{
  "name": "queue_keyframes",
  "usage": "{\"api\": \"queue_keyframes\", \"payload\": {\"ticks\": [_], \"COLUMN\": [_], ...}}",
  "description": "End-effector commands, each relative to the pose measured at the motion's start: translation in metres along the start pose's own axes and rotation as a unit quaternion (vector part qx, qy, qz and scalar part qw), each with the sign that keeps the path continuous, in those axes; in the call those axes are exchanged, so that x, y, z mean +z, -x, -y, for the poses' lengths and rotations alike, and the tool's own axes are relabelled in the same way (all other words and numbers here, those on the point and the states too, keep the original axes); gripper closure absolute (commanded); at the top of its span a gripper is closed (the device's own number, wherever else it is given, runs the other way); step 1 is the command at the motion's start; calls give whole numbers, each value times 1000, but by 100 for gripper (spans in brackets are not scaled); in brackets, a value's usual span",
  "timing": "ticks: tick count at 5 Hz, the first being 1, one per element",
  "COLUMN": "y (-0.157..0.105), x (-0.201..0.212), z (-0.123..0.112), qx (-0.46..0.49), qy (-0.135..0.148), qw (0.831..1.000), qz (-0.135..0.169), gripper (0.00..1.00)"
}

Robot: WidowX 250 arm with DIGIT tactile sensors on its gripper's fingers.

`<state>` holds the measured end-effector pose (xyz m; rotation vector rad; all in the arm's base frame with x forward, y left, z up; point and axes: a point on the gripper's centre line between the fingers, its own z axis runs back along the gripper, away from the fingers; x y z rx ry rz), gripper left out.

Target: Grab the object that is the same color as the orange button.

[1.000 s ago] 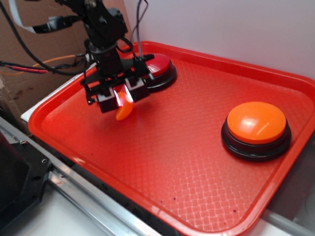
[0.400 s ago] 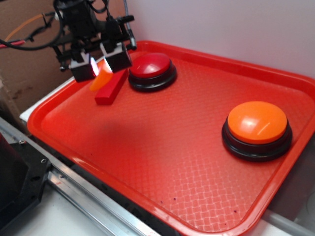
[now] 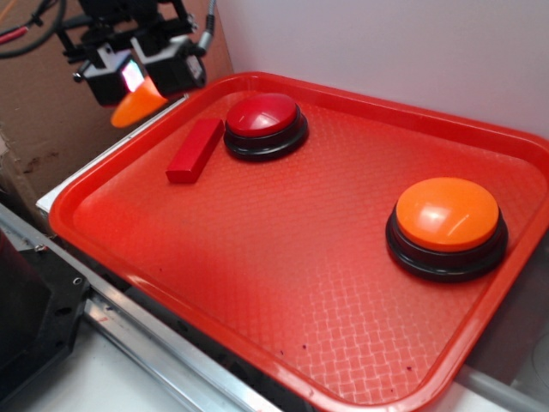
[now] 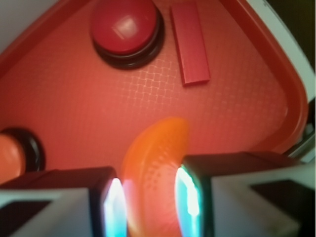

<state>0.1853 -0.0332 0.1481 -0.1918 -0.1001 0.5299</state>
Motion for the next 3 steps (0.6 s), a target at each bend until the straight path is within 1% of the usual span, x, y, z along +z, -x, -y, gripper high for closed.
{"api": "queue_keyframes", "payload": {"ticks": [1,2,3], "y": [2,4,2], "x": [27,32,31], "z": [2,0,-2], "qx": [-160,-191,-182], "qy": [-14,10,8], "qw": [987,981,983], "qz": [16,9,3], "gripper": [100,100,100]}}
